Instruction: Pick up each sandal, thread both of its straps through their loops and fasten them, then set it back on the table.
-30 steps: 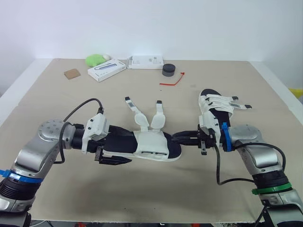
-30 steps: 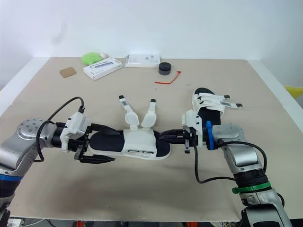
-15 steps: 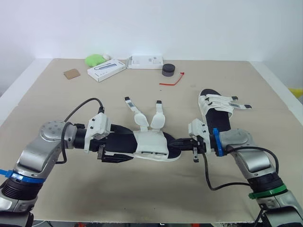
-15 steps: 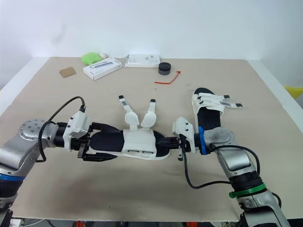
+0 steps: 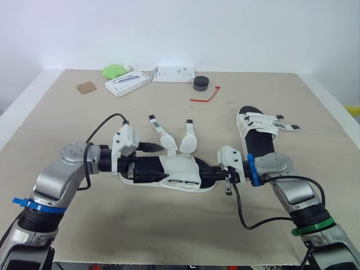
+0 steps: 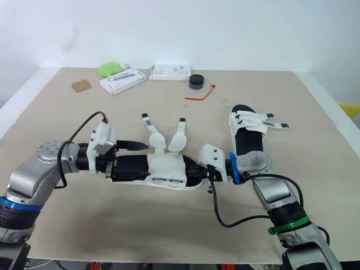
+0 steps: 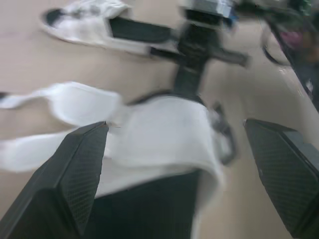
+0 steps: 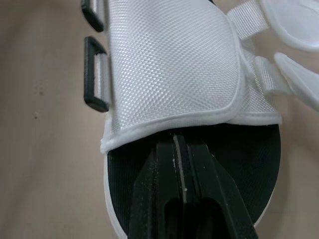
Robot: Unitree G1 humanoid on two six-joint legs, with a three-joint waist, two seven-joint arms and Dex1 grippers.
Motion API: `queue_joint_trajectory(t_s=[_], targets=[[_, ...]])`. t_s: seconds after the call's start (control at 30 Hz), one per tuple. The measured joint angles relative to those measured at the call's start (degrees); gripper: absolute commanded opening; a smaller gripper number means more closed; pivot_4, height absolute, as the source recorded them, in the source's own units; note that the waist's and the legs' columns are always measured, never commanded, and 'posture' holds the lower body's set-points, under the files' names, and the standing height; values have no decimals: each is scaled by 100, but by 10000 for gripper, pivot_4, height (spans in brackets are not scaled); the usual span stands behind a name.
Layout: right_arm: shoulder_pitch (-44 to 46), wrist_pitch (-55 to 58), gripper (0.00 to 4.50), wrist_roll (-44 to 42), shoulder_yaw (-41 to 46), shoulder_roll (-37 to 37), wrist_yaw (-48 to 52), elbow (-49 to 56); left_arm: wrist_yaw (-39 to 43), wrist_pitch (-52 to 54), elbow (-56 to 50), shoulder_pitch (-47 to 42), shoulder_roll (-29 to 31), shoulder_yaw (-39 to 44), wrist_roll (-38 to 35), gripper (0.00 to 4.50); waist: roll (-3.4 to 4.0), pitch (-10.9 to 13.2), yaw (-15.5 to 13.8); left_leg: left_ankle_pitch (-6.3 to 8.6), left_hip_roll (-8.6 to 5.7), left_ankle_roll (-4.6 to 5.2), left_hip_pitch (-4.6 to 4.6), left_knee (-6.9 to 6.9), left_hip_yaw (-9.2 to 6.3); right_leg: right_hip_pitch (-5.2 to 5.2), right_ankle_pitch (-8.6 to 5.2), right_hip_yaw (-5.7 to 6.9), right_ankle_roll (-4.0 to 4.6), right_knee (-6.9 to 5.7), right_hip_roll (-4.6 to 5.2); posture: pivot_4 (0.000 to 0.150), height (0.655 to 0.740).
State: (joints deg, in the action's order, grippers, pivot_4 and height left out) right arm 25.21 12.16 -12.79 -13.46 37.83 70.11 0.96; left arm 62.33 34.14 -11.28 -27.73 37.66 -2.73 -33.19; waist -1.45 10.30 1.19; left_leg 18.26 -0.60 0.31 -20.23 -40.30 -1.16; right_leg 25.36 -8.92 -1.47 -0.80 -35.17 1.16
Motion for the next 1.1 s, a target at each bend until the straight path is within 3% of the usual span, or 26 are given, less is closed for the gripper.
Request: queue_joint_trajectory(t_s=[0.3, 0.7, 1.1], targets=[[27, -9, 303, -29, -1, -55, 59, -1, -719, 1917, 920, -516, -102, 300, -614, 45000, 0, 0, 3, 0, -2, -1, 1, 0, -3, 0, 0, 0, 1, -4, 0, 1500, 7400], [161, -2, 303, -36, -4, -124, 90, -8, -2676, 4530, 3145, -1779, -1357, 1768, -1246, 45000, -1, 0, 10, -5, -12, -12, -2, -3, -10, 2, 6, 4, 5, -10, 10, 1500, 7400], [254, -83, 303, -31, -2, -118, 101, -38, -3166, 4273, 5404, -2975, -1802, 2393, -1047, 45000, -2, 0, 7, -25, -33, -47, -4, -3, -23, 1, 15, 5, -1, -13, 21, 1500, 7400]])
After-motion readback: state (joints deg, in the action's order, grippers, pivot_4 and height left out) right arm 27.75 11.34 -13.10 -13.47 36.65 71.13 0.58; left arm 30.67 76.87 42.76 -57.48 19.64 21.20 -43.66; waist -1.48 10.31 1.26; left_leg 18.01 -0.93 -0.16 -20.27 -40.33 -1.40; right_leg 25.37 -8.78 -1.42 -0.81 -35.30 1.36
